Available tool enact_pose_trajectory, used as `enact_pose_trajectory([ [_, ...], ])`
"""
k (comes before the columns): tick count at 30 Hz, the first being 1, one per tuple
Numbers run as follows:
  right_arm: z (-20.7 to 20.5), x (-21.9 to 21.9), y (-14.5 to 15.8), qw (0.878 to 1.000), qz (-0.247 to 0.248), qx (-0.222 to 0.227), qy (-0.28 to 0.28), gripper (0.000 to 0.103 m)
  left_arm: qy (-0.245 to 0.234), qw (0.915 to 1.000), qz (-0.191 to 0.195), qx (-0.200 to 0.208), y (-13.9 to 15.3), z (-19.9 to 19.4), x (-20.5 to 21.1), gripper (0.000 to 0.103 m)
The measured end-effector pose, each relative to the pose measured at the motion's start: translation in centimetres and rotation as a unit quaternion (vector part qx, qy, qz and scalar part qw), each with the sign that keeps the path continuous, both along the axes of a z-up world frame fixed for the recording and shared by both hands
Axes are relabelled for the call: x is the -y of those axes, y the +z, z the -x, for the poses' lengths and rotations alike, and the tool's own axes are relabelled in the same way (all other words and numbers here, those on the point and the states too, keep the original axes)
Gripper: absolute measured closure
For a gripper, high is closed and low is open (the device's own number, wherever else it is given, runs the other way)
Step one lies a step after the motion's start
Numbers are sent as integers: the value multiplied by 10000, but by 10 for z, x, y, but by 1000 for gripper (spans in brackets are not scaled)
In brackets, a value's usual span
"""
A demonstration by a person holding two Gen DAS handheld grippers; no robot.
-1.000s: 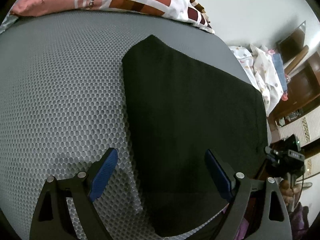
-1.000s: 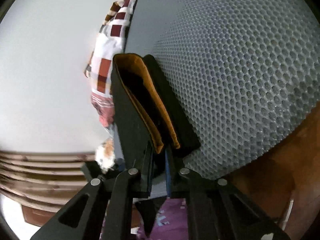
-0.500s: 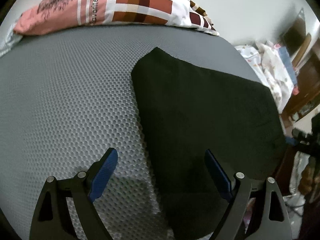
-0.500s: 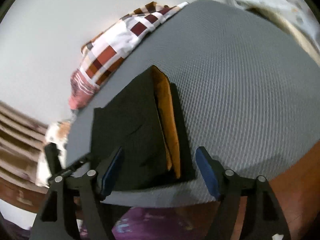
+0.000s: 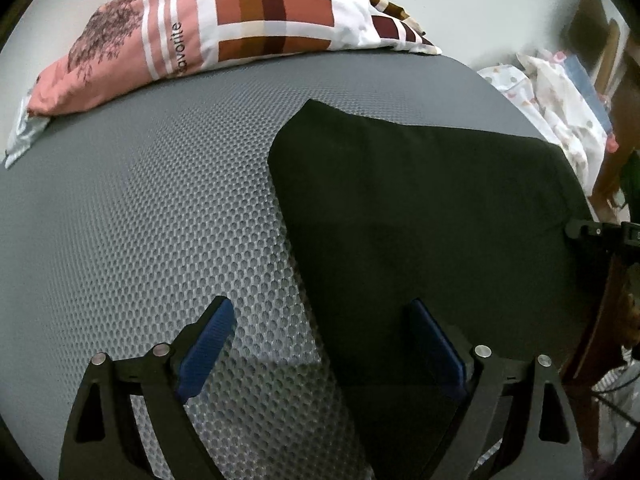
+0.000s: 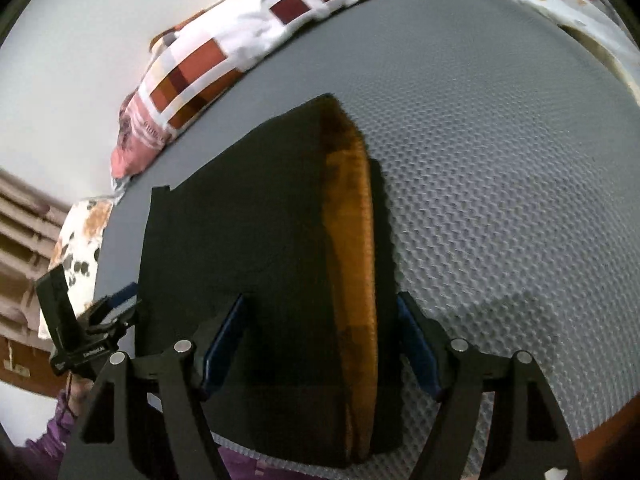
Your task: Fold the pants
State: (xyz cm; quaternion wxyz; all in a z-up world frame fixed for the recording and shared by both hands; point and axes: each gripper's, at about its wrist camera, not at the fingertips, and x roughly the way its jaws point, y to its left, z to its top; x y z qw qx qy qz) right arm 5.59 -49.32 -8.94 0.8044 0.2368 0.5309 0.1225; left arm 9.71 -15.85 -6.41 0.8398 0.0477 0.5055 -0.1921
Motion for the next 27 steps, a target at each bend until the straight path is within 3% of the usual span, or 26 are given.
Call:
enact_pose_trajectory([
  [8, 5, 9, -3, 9992, -292, 158, 239, 31, -97, 9999, -105, -77, -6, -9, 9, 3],
  [11, 7, 13, -4, 9985, -517, 110, 114, 26, -103, 9998, -39, -151, -9, -13, 11, 2],
  [16, 1, 6, -1, 9991, -384, 100, 164, 22, -268, 9994, 101, -181, -10, -14, 18, 2],
  [18, -1, 5, -1, 9990, -411, 74, 183, 29, -475, 9985, 173, -208, -10, -14, 23, 2],
  [19, -2, 5, -1, 9989, -426, 80, 188, 42, -589, 9977, 251, -209, -9, -15, 25, 2],
  [20, -5, 6, -4, 9979, -598, 7, 239, 64, -640, 9973, 305, -196, -9, -14, 27, 3],
  [24, -5, 11, -10, 9950, -989, -21, 162, 68, -756, 9961, 460, -21, 0, -14, 31, 51],
  [27, -2, 18, -15, 9918, -1278, -39, 77, 68, -625, 9940, 856, -276, 1, -24, 17, 62],
])
